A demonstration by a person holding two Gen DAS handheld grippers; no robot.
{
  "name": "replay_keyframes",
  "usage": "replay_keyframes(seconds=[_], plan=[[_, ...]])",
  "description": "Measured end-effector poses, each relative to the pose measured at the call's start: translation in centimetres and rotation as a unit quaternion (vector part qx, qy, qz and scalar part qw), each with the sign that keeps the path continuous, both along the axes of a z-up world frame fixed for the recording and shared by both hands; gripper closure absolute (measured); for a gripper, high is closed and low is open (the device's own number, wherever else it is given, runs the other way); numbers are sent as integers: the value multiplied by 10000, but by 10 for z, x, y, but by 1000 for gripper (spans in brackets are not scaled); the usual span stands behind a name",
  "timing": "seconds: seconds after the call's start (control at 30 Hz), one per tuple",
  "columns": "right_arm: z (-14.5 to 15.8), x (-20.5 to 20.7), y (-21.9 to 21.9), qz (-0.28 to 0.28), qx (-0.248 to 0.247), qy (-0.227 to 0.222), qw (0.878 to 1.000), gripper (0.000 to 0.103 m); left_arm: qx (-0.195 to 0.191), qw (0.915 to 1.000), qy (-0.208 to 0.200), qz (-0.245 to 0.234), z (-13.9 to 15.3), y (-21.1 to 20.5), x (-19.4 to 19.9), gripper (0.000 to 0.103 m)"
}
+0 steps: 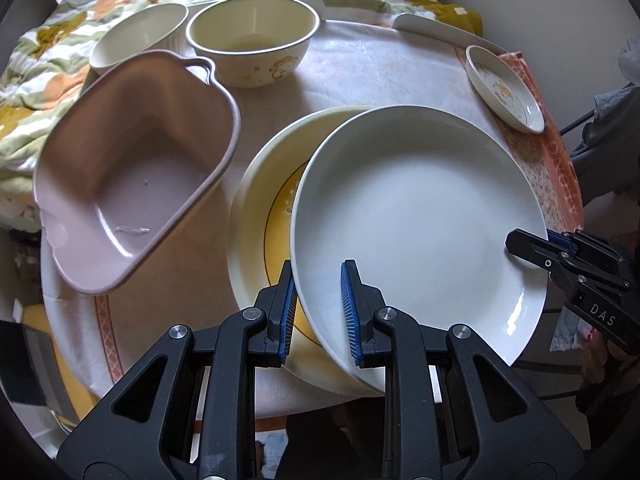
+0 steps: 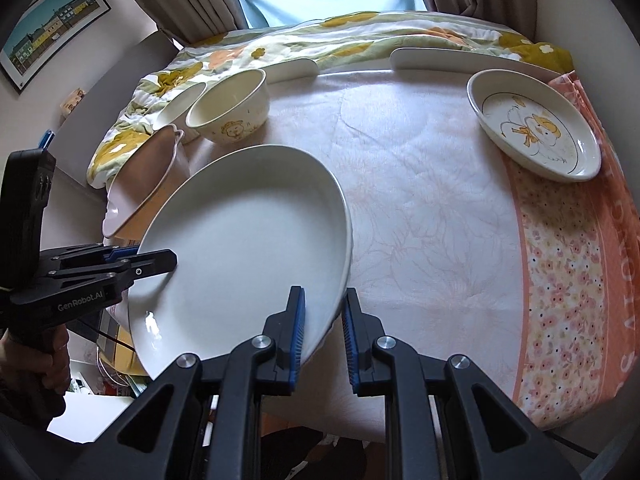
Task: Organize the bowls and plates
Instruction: 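Carry the white plate with both grippers over the yellow plate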
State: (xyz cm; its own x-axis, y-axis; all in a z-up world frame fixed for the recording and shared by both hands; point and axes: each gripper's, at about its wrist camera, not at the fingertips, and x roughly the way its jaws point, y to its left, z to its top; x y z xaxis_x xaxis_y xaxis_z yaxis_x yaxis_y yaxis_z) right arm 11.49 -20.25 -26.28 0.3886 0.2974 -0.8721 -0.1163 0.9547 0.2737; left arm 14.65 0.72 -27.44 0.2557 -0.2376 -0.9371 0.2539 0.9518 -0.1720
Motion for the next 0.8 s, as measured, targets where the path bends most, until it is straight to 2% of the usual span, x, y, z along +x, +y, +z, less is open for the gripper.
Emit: replay_keyframes(seconds=[0.37, 0.53, 0.67, 0.8], plan=[[-6, 1, 4, 20, -207, -84, 9997, 86, 197, 9998, 15, -9, -18, -10, 4, 84], [-8, 2, 9, 83, -329, -95, 9994, 86, 419, 9990, -139, -70, -19, -15, 2, 84], [-8, 2, 10, 108, -429, -108, 9990, 86, 789, 9962, -330, -191, -17, -25, 2, 83], [-8, 3, 11, 112, -504, -129, 9986, 86, 1296, 9891, -607, -361, -16, -37, 0, 83]])
